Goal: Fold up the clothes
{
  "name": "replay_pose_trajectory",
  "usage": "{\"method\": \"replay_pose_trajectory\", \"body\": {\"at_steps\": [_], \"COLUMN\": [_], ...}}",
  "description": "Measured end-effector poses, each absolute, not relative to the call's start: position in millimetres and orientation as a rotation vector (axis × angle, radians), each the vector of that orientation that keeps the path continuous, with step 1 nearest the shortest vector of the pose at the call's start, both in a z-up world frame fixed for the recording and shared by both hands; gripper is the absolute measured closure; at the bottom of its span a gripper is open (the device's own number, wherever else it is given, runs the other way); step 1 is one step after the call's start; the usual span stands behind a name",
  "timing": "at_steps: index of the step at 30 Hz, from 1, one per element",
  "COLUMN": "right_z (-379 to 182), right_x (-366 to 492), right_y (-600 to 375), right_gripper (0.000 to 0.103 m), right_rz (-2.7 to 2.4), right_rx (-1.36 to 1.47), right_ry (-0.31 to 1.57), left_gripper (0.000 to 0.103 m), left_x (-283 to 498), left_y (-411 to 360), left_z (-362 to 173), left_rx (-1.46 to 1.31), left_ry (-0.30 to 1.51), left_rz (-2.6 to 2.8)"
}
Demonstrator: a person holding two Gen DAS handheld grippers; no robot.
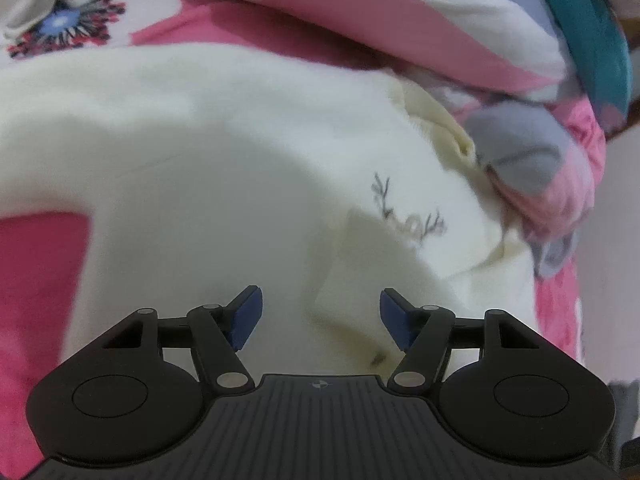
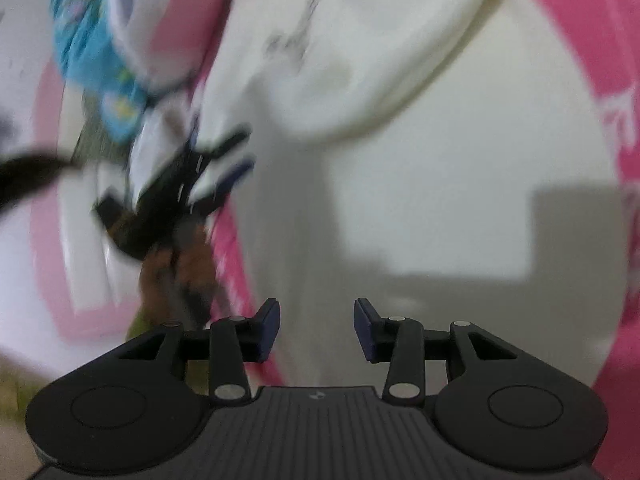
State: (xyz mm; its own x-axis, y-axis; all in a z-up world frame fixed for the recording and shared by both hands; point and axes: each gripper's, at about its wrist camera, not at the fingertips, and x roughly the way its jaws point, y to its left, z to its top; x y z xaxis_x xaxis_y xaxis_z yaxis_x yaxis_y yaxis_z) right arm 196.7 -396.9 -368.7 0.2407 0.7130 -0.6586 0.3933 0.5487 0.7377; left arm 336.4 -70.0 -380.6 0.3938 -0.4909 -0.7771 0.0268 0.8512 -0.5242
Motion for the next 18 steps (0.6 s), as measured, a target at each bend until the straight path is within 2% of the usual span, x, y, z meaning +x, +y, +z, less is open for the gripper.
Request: {"method": "replay_pose_trajectory", "body": {"at_steps": [7, 10, 13, 14, 18], "right_z": [-387, -392, -398, -400, -402], "right_x": [209, 200, 195, 196, 196], "right_y": [-404, -396, -388, -387, -392], "right_gripper": [0.059, 0.059, 0.059, 0.059, 0.059], "right_rz": [0.147, 0.134, 0.110, 0.101, 0.079], "right_rx": [1.101, 1.119, 1.136, 1.144, 1.168], "right_ry": [1.269, 1.277, 1.273, 1.268, 1.252], "left_gripper": [0.038, 0.046, 0.085, 0.103, 0.103], "left_x": [352, 362, 364, 362, 348], "left_y": [-86, -87, -88, -88, -76], "left_z": [-384, -393, -402, -402, -383], "left_rx": [-0.504, -0.493, -0.458, -0.443, -0.487], "left_ry": [1.038, 1.045, 1.077, 1.068, 1.053], "left_rz": [-0.349, -0.369, -0.384, -0.374, -0.351]}}
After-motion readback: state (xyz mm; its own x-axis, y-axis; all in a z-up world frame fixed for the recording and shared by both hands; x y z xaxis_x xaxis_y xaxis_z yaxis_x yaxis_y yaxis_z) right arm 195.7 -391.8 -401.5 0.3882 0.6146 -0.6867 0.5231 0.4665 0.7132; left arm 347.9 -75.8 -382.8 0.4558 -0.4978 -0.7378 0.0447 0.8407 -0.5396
